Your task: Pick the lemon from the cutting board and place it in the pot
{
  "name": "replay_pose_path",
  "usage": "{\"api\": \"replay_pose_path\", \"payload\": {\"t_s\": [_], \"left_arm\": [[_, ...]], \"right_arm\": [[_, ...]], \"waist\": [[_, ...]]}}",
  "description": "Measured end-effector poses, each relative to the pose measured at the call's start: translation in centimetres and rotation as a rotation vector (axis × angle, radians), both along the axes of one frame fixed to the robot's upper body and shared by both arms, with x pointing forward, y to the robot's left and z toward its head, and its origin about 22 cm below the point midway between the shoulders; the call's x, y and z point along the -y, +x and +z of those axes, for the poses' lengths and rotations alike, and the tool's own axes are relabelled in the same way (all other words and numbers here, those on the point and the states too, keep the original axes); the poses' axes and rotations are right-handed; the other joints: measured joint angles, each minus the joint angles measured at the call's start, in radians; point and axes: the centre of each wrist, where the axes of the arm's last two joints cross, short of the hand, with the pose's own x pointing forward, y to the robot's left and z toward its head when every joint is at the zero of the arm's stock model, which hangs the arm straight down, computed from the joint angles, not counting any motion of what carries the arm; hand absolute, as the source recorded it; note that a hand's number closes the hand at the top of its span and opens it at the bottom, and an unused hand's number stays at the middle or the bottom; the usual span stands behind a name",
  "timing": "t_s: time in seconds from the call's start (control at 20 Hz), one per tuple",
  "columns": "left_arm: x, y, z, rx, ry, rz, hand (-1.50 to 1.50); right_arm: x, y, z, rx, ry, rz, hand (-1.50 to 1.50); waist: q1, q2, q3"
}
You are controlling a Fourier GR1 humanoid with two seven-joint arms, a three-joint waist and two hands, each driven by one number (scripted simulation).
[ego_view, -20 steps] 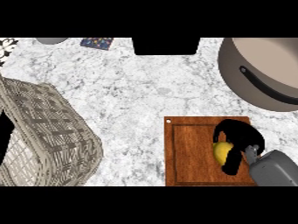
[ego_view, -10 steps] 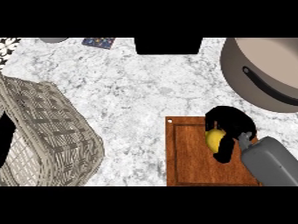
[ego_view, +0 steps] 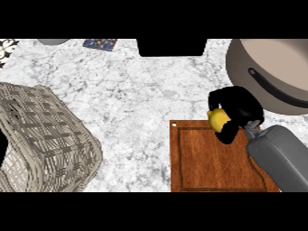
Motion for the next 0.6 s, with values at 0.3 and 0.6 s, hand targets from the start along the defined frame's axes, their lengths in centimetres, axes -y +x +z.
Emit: {"api": "replay_pose_path", "payload": {"t_s": [0.3,0.6], "left_arm": [[0.3,-0.8,-0.4,-0.002,0.001,0.012,0.0],[0.3,-0.9,-0.3,-0.003,-0.001,0.008,0.0]], "right_arm": [[0.6,-0.1,5.3,0.35,0.019,-0.077,1.5],[2.5,0.0,9.6,0.512,0.172,-0.173,1.5]], "waist": [[-0.014,-0.005,-0.001],[-0.009,-0.002,-0.002]]}}
